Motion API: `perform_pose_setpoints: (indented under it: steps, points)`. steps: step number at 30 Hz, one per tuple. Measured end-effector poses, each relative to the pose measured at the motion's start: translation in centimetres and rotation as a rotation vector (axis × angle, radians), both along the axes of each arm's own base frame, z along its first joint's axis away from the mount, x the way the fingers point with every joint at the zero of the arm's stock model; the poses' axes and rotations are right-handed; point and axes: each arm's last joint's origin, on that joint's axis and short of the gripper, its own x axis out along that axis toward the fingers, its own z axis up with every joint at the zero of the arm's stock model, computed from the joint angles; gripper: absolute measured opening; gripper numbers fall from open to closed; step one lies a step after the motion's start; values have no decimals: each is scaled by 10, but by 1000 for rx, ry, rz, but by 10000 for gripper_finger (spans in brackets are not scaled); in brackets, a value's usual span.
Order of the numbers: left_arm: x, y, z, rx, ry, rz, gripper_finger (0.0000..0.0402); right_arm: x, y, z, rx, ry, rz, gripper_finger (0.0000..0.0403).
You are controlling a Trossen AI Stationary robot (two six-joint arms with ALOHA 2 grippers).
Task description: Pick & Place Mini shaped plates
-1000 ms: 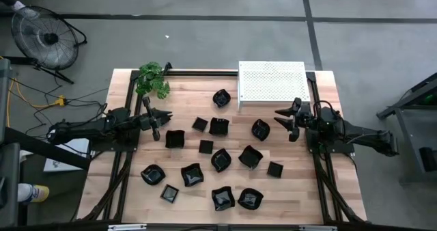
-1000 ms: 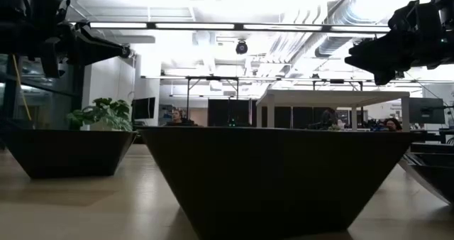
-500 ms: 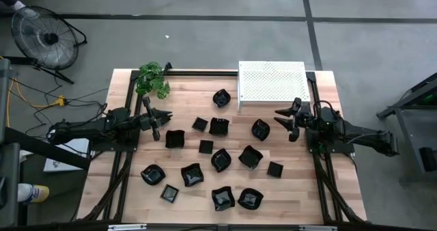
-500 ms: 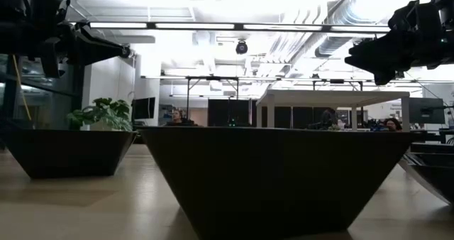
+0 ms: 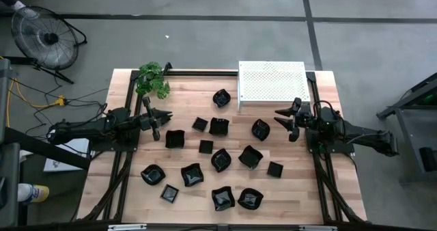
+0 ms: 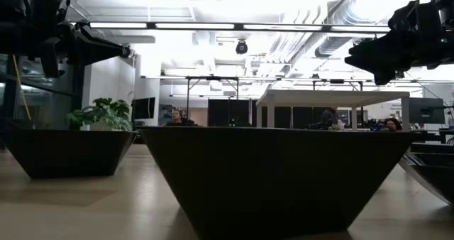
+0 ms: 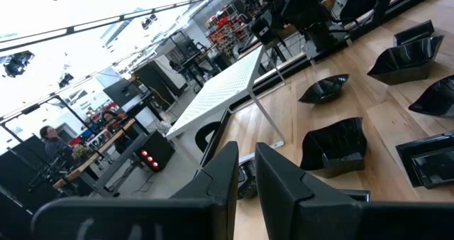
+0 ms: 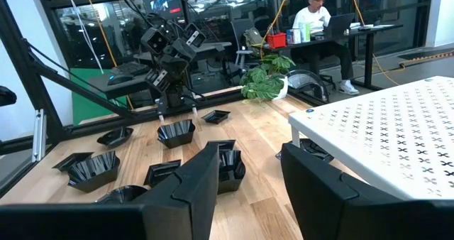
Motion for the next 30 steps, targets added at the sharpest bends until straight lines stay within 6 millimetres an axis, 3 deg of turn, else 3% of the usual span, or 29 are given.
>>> perform_pose_setpoints:
  steps: [13,25,30]
  points:
    - [0,0,0,0,0,0,46,0,0,0,10,-1,1,149]
    - [0,0,0,0,0,0,46,0,0,1,327,-63,4,149]
    - [0,0,0,0,0,0,46,-4,2,19,466,5,8,149]
